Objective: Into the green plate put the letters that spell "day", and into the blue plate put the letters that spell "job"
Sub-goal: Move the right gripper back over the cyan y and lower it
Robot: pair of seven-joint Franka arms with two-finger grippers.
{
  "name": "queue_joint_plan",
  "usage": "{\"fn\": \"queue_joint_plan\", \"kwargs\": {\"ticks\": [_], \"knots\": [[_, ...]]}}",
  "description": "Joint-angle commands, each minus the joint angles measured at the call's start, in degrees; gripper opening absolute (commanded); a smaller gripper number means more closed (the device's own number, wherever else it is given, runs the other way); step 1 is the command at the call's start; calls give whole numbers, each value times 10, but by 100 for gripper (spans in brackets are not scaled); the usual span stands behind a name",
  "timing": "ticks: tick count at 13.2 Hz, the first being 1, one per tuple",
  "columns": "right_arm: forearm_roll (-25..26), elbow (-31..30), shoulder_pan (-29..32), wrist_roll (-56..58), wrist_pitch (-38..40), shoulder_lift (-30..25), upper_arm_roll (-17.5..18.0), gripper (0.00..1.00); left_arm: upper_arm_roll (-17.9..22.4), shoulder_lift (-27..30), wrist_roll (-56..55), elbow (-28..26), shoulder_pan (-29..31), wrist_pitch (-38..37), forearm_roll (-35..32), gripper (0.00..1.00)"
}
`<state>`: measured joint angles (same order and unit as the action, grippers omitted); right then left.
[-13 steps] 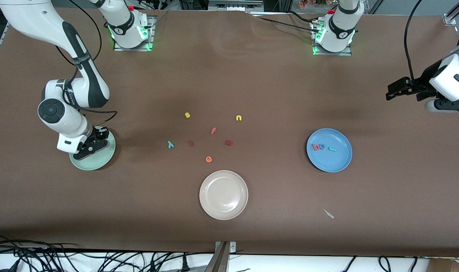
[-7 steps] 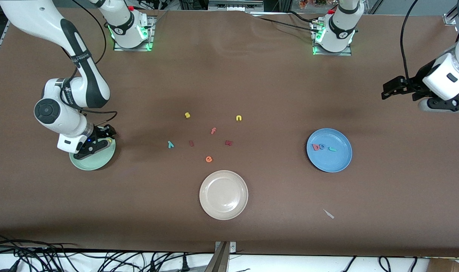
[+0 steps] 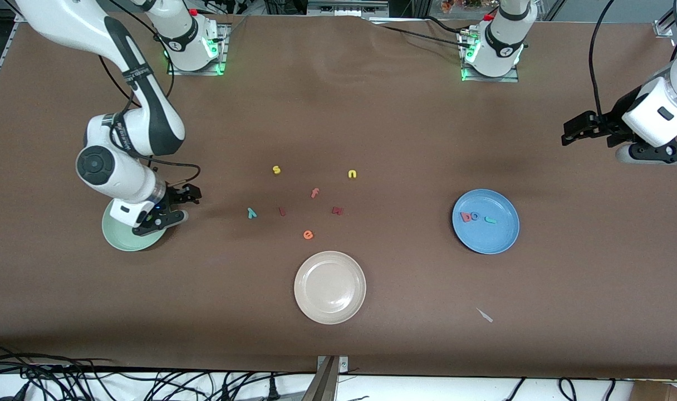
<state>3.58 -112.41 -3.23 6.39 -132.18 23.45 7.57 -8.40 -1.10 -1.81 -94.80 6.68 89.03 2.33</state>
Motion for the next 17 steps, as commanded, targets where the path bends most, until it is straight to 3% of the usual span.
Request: {"fn": "queue_joint_plan", "kwargs": {"ticks": [1, 7, 15, 17], "knots": [[-9, 3, -37, -62, -25, 14, 0, 100, -1, -6, -5, 16, 0, -13, -15, 100], [-9, 4, -105, -173, -85, 48, 0, 100, -1, -6, -3, 16, 0, -14, -15, 100], [1, 49, -133, -180, -106, 107, 0, 99, -5, -6, -7, 20, -6, -14, -15, 100], [3, 52, -142, -176, -106, 114, -1, 94, -5, -7, -6, 23, -3, -15, -15, 100]]}}
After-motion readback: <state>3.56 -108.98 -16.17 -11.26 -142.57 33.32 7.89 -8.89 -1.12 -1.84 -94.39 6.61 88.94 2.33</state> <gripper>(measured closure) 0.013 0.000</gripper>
